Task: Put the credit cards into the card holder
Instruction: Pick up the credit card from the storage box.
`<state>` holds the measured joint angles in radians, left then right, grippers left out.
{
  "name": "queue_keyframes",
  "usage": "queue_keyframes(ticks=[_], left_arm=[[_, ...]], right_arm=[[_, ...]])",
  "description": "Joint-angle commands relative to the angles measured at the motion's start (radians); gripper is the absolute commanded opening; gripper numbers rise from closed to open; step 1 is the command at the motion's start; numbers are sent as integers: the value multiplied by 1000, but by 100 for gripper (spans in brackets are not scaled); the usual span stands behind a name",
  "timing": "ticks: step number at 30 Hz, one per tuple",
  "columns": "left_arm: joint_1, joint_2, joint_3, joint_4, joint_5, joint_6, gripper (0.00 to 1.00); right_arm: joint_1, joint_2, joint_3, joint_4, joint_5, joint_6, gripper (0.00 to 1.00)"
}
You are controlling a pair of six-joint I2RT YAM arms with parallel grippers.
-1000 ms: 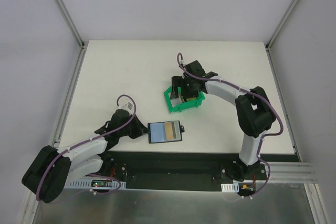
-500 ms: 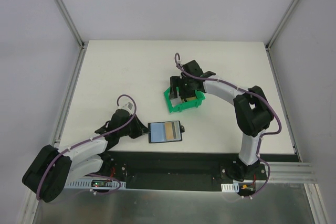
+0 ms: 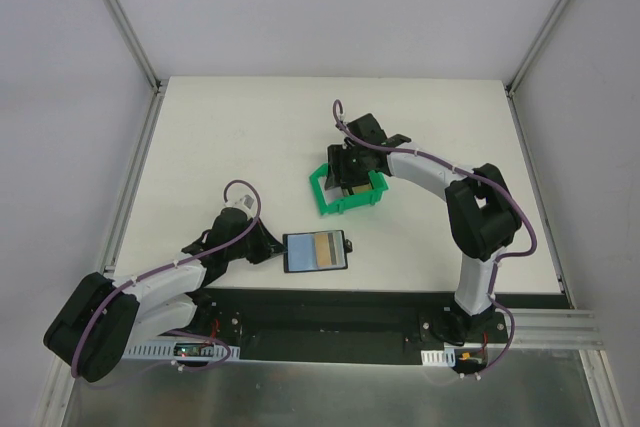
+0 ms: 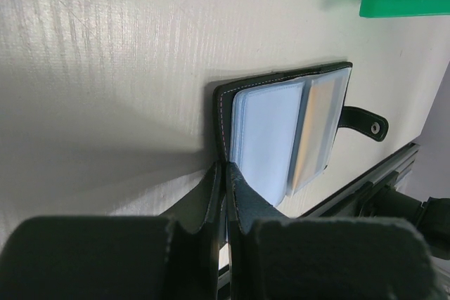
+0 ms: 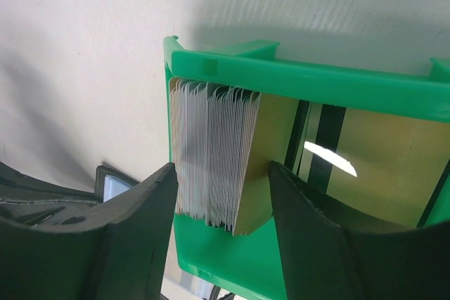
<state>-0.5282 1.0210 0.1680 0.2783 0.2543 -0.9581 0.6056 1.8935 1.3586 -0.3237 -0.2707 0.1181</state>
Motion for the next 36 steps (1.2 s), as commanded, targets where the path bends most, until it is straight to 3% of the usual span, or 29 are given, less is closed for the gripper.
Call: queue_keyframes(ticks=[1, 6, 25, 36], left_arm=[[8, 4, 13, 32, 13, -5, 0], [8, 7, 14, 38, 14, -5, 0], [8, 22, 16, 50, 25, -5, 0], [8, 30, 19, 53, 31, -1, 0]], right_arm=[[6, -40, 39, -25, -18, 3, 53], [6, -34, 39, -37, 2, 11, 38], [5, -56, 48, -51, -1, 6, 15], [-1, -77, 74, -87, 120, -32, 0]])
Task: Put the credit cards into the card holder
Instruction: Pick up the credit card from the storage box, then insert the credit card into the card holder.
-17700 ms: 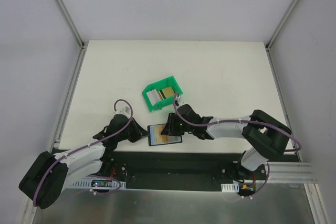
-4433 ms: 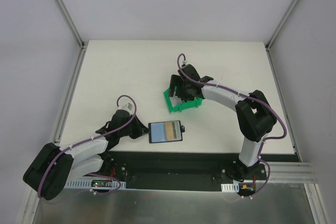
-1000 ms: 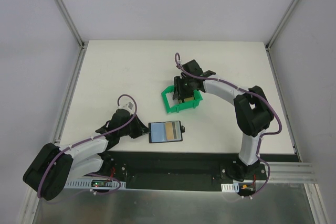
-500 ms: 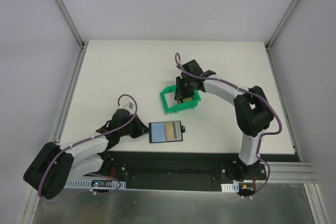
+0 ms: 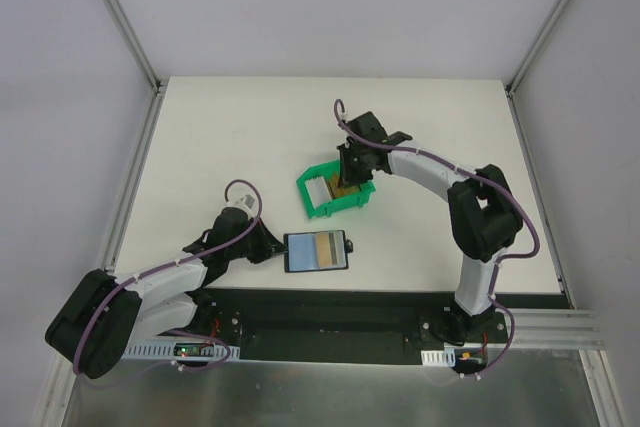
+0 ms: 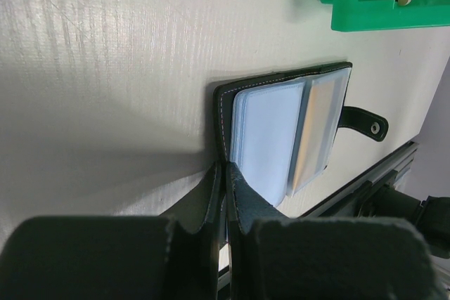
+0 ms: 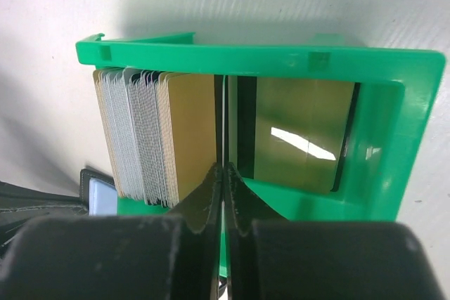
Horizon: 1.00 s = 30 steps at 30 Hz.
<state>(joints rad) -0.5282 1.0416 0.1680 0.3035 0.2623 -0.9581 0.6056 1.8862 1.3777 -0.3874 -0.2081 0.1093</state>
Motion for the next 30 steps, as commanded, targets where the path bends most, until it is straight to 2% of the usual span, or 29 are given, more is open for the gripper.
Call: queue_keyframes(ticks=[1, 4, 9, 16, 22, 24, 30], left_arm=[[8, 9, 19, 26, 25, -1, 0], [8, 11, 18, 28, 26, 1, 0], [7, 8, 11, 29, 32, 2, 0], [8, 15, 8, 32, 41, 9, 0], [8, 9, 4, 36, 48, 4, 0], [8, 5, 2, 36, 52, 4, 0], [8, -5, -19, 42, 49, -10, 0]], right_arm=[[-1, -73, 58, -22, 68, -28, 0], [-3, -91, 60, -8, 79, -33, 0], [-4, -212, 15, 35, 111, -28, 0], [-15, -398, -120, 88, 84, 47, 0], [2, -574, -392, 303, -31, 255, 0], [29, -639, -491, 364, -25, 314, 0], [226, -740, -785, 665, 79, 498, 0]])
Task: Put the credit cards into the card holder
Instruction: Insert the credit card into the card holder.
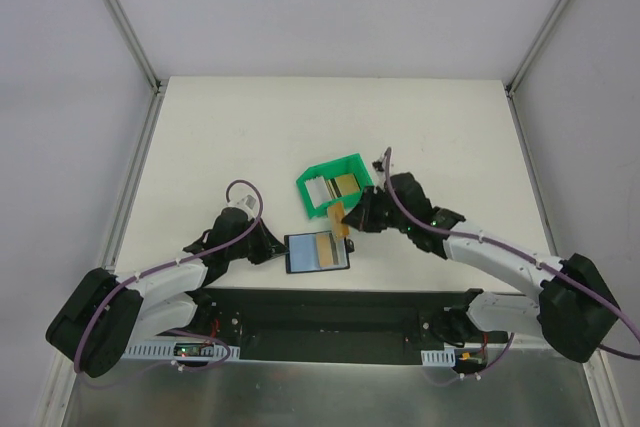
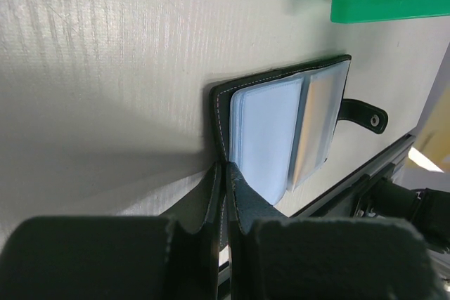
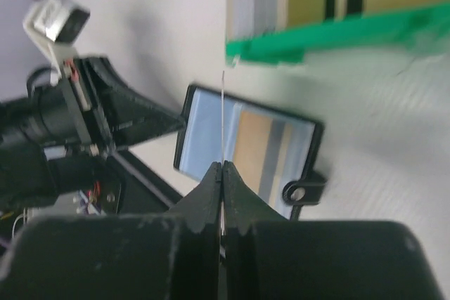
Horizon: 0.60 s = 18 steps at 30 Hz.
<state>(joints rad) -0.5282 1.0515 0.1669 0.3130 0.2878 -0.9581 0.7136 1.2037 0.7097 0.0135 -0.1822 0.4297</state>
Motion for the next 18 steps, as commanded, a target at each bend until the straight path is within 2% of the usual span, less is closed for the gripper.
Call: queue_keyframes(ticks=[1, 6, 18], left_arm=[[8, -15, -23, 38, 25, -14, 0], [7, -22, -35, 49, 30, -27, 0], [8, -41, -49, 49, 19, -34, 0]], right_arm=[[151, -52, -148, 298, 76, 197, 0], [253, 26, -225, 459, 144, 262, 0], [254, 155, -271, 534, 141, 296, 0]])
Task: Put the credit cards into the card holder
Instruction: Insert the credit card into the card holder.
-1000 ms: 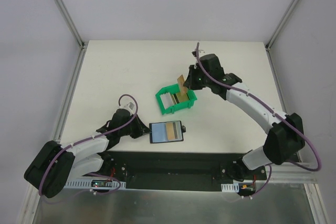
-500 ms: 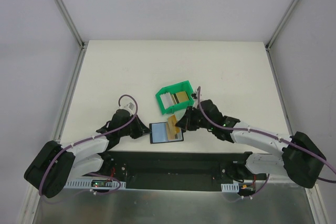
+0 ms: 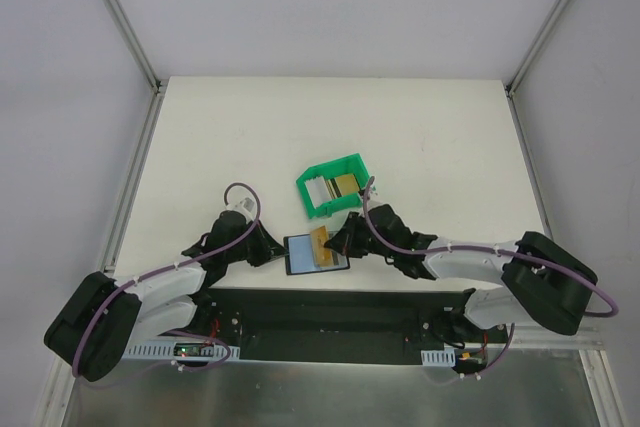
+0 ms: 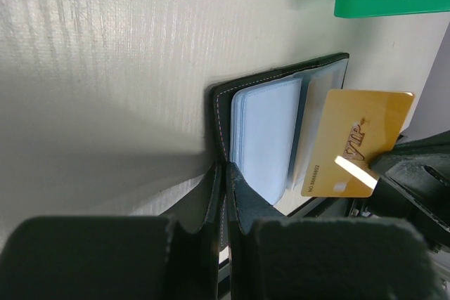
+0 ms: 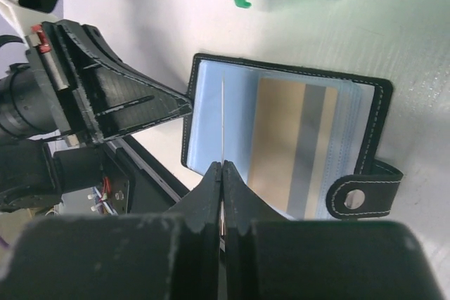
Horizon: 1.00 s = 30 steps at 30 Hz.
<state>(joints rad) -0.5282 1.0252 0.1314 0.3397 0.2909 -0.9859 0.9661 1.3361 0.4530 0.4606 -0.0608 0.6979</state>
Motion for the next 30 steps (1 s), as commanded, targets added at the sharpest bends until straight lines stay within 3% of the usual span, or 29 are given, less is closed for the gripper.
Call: queue_keyframes(ticks=[1, 17, 30], left_arm=[[8, -17, -15, 21, 17, -8, 0], [8, -20, -13, 19, 11, -11, 0], [8, -20, -9, 15, 10, -7, 0]], right_arm=[[3, 34, -16, 90, 16, 28, 0], [2, 212, -117, 363, -31, 152, 0], [-6, 100, -137, 251, 49, 118, 0]])
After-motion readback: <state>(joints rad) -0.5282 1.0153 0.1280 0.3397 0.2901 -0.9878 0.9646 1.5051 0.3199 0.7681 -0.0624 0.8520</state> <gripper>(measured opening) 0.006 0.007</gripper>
